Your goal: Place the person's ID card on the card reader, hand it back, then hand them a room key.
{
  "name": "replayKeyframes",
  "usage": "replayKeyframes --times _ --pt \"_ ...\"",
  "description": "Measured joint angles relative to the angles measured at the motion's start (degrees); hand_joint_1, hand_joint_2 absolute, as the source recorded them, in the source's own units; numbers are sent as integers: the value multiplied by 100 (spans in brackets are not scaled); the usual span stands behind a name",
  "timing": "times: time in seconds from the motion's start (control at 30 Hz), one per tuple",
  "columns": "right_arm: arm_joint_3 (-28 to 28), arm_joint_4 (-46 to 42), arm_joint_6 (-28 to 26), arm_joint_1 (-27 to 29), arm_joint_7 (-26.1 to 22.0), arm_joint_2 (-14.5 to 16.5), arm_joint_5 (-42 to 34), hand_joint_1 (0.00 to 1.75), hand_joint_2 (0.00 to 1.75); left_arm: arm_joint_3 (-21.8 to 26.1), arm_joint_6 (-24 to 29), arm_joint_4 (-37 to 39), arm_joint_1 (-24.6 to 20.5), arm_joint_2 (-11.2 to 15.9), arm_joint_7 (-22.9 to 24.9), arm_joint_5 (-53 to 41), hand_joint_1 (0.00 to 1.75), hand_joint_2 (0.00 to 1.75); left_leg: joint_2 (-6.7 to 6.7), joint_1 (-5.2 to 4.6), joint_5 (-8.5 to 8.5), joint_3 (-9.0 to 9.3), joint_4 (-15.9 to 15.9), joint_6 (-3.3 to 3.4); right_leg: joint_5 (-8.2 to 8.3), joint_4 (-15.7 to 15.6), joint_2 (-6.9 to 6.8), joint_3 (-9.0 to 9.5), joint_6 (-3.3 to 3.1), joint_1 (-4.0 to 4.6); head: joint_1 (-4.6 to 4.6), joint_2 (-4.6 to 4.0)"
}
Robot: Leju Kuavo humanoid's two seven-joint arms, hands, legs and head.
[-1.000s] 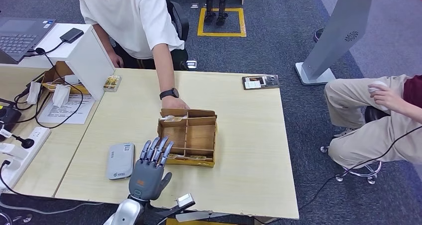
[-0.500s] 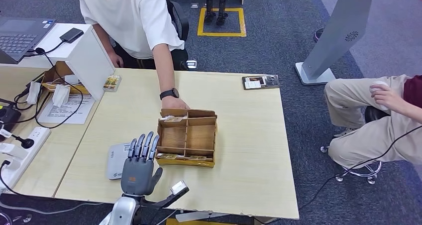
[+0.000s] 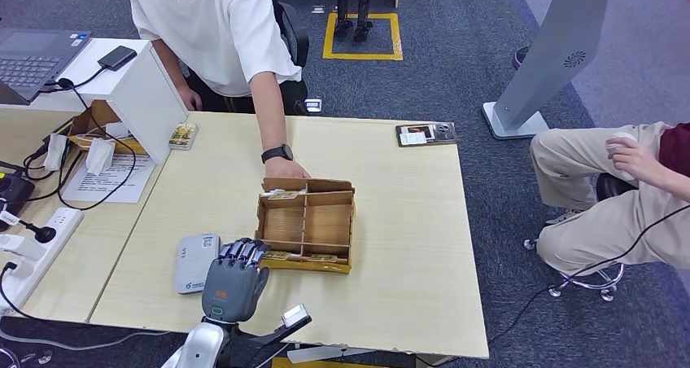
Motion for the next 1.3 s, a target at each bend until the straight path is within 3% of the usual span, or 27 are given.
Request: replayKeyframes --times 0.07,0.1,0.47,0.53,0.67,0.77,0.93,0.97,1.0,1.1,1.3 --pt "0 0 0 0 -1 -2 7 0 175 0 0 0 7 9 -55 0 128 175 0 0 0 0 0 0 0 0 0 0 0 0 -1 1" --pt "0 0 -1 0 -1 -3 10 0 175 0 0 0 10 14 -80 0 144 175 0 0 0 0 0 0 0 0 0 0 0 0 -1 1" --pt "0 0 1 -1 -1 -15 30 0 175 0 0 0 14 18 -247 0 143 175 0 0 0 1 0 0 0 0 0 2 0 0 -1 2" --pt "0 0 1 -1 -1 -16 30 0 175 0 0 0 14 18 -248 0 127 175 0 0 0 2 0 0 0 0 0 3 0 0 -1 1" --pt "0 0 -1 -2 -5 -18 24 0 175 0 0 2 18 13 -393 0 62 175 0 0 0 2 0 0 0 0 -1 3 0 0 -1 2" --pt "0 0 -3 -3 -9 -20 -5 0 175 0 0 43 42 -2 -613 0 41 175 -1 0 0 2 0 0 0 0 -1 3 0 0 0 1" --pt "0 0 -7 -3 -3 -32 4 0 175 2 0 210 119 -62 -820 0 22 175 0 -1 0 1 0 0 0 0 -1 3 0 -1 1 1" --pt "-1 0 -10 -2 -2 -36 32 0 175 3 0 239 130 -73 -854 0 26 175 0 -1 0 1 0 0 0 0 -1 3 0 -1 1 1" --pt "-2 0 -14 -2 0 -39 64 0 175 4 0 261 142 -83 -887 0 47 175 0 -1 0 1 0 0 0 0 -1 2 0 -1 1 1" --pt "-4 0 -19 -2 -1 -40 105 0 175 13 0 291 185 -104 -968 0 137 175 -1 -1 -1 1 0 0 0 0 -1 2 0 -1 1 1" --pt "-4 0 -19 -2 -1 -40 98 0 175 54 9 287 217 -166 -1054 0 175 175 -1 0 0 3 0 0 0 0 -1 5 0 0 0 1"
